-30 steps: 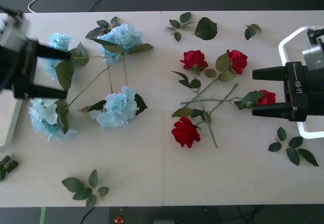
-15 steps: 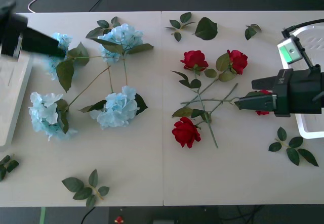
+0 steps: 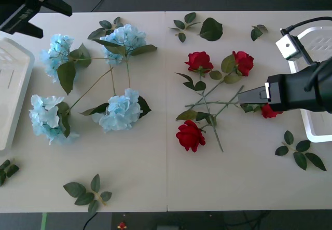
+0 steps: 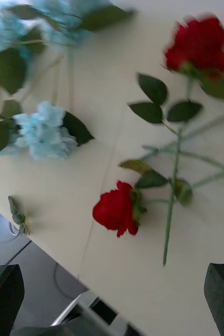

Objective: Place the red flowers into the right box and the blue flowers into the left box. If a person shows an open palm, hand one flower to the person first, then continue sorting.

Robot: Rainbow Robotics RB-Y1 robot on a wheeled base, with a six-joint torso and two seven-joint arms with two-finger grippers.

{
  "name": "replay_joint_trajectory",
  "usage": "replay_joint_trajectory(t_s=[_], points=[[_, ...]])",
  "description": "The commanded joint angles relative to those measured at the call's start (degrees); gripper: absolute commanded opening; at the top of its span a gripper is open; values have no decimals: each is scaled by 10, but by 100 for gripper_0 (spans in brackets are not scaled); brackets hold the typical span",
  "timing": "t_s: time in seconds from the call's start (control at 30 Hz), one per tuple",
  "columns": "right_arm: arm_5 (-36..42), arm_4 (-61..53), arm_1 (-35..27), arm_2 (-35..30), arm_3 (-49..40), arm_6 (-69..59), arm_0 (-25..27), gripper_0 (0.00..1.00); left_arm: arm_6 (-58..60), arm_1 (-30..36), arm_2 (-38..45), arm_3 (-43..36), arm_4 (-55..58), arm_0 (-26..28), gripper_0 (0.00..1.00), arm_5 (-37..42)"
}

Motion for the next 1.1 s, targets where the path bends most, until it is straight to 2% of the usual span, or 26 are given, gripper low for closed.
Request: replay_joint_trajectory(t_s=[0.03,0.13,0.33,0.37,0.4,0.6,0.9,1.1], points=[[26,36,19,34,-21,-72,-56,100,148,-38,4,48,-53,-28,100,29],[46,71,38,64,-20,-172,-87,100,243,-66,4,85,-94,-37,100,70],[85,134,82,114,-4,-389,-138,100,408,-113,3,138,-155,-37,100,72],[85,134,82,114,-4,-389,-138,100,408,-113,3,138,-155,-37,100,72],[101,160,104,131,13,-477,-158,100,452,-131,3,165,-180,-37,100,72],[125,222,139,139,55,-664,-168,100,563,-175,3,245,-241,-37,100,66],[185,353,160,143,119,-891,-168,100,607,-246,-10,327,-303,-40,100,-3],[180,405,170,166,185,-991,-168,100,623,-288,-106,378,-295,-80,100,-61]])
